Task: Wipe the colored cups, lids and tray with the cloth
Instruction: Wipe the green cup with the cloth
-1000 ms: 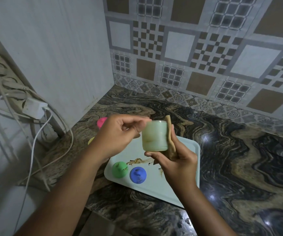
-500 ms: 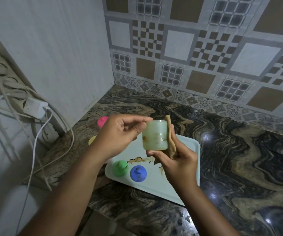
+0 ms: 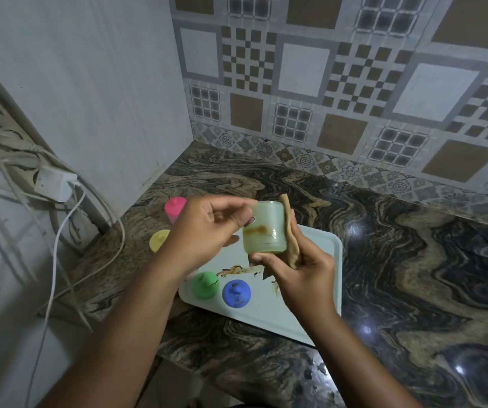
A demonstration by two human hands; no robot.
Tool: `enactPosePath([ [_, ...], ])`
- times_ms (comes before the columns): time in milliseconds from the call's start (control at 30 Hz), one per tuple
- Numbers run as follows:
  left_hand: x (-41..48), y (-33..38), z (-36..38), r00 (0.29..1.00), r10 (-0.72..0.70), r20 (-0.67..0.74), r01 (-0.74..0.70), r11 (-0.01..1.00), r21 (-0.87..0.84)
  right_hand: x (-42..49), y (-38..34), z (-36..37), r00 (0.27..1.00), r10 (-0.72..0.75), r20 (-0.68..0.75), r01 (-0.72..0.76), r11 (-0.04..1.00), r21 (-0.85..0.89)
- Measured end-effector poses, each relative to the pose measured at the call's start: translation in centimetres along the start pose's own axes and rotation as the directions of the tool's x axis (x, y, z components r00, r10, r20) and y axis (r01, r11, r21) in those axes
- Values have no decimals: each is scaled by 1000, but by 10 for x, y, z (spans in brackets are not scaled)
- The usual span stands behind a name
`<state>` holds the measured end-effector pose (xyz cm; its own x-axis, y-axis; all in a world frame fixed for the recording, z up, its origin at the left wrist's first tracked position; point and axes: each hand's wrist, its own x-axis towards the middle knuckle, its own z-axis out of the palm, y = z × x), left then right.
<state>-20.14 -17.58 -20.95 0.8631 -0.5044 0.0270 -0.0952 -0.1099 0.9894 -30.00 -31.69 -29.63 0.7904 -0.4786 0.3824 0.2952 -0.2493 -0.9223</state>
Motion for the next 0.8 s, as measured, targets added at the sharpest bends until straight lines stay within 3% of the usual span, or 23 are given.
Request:
enactPosePath([
  [67, 2, -1, 4, 999, -9, -45, 8, 1000, -24, 4, 0, 0, 998, -67, 9, 67, 994, -90],
  [133, 4, -1, 9, 991, 101, -85, -84, 980, 180, 3, 1, 4, 984, -170, 48, 177, 945, -274],
  [200, 2, 1, 13, 975, 209, -80, -174, 934, 313, 5, 2, 4, 965, -256, 51, 259, 907, -331],
  [367, 2, 0, 0, 997, 73, 39, -75, 996, 49, 8, -14, 1, 968, -250, -17, 237, 937, -256],
  [467, 3, 0, 2, 1000, 7, 13, -6, 997, -83, 10, -12, 1, 970, -241, -19, 229, 943, -243],
  [533, 4, 1, 7, 998, 22, -51, -24, 998, -50, 9, -9, 3, 957, -291, 19, 280, 901, -331],
  [633, 4, 2, 11, 989, 123, -86, -110, 984, 143, 7, -2, 4, 934, -352, 67, 343, 828, -443],
  [800, -1, 4, 4, 995, 103, -2, -102, 992, 77, 7, -13, -1, 947, -319, -36, 290, 897, -334],
])
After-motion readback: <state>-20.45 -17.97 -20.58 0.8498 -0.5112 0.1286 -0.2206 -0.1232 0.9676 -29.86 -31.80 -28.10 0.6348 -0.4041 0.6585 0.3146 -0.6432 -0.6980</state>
